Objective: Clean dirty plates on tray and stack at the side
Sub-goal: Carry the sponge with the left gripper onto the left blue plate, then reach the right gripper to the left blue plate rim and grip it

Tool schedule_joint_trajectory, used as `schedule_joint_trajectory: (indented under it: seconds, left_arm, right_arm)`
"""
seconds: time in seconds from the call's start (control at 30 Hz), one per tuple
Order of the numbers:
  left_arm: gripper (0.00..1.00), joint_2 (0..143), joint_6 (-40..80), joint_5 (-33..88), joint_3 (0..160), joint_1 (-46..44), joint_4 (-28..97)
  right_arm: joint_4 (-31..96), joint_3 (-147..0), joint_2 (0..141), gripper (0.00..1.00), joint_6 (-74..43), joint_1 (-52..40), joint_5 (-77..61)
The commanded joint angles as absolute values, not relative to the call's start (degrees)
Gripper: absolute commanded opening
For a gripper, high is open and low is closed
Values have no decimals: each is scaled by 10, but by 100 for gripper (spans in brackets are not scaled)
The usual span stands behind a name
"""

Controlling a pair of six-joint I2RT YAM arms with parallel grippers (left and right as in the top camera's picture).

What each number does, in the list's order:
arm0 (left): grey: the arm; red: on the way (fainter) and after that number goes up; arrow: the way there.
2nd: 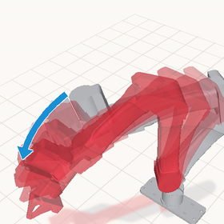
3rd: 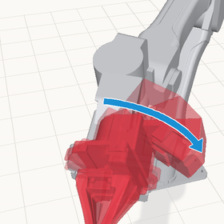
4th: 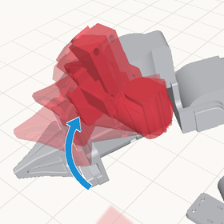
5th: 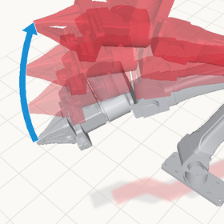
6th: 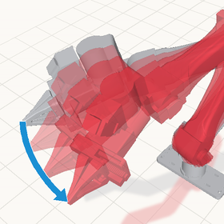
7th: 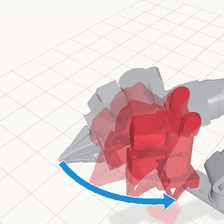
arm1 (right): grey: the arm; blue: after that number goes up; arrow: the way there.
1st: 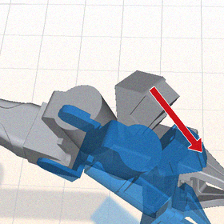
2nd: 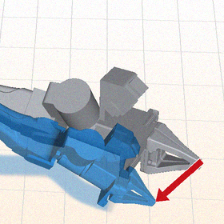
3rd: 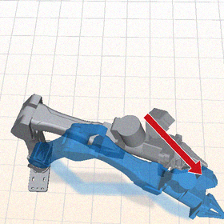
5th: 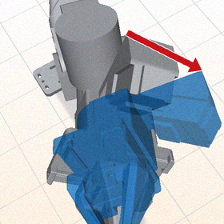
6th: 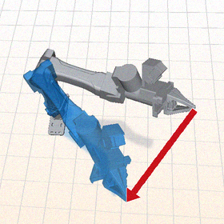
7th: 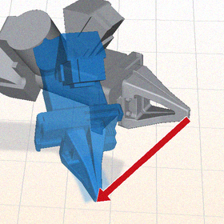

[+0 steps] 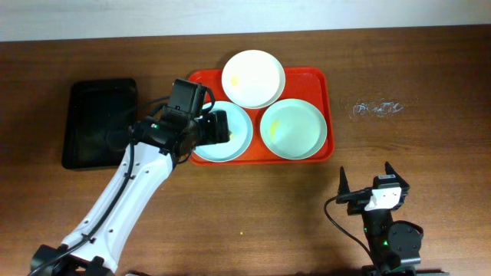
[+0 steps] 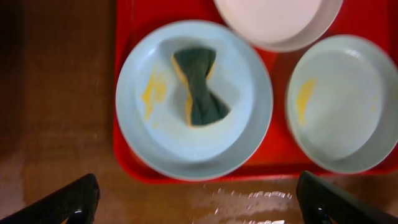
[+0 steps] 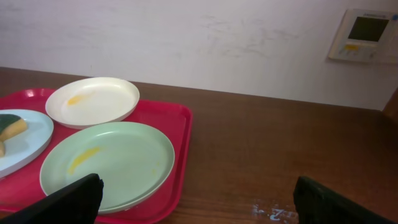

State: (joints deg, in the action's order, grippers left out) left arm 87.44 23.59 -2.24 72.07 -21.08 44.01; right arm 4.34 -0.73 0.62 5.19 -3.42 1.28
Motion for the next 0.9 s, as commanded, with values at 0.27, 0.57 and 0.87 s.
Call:
schedule_joint_trajectory:
  seconds: [0.27, 0.57, 0.87]
  left_arm:
    - [99, 873, 233, -29, 722, -208, 471]
    - [100, 873, 233, -29, 722, -208, 470]
    - [99, 873, 233, -29, 722, -208, 470]
  right_arm:
    - [47, -3, 2, 99, 56, -37, 16]
    - [44, -3, 2, 99, 55, -37, 15]
    - [-203, -3, 3, 99, -214, -38, -255]
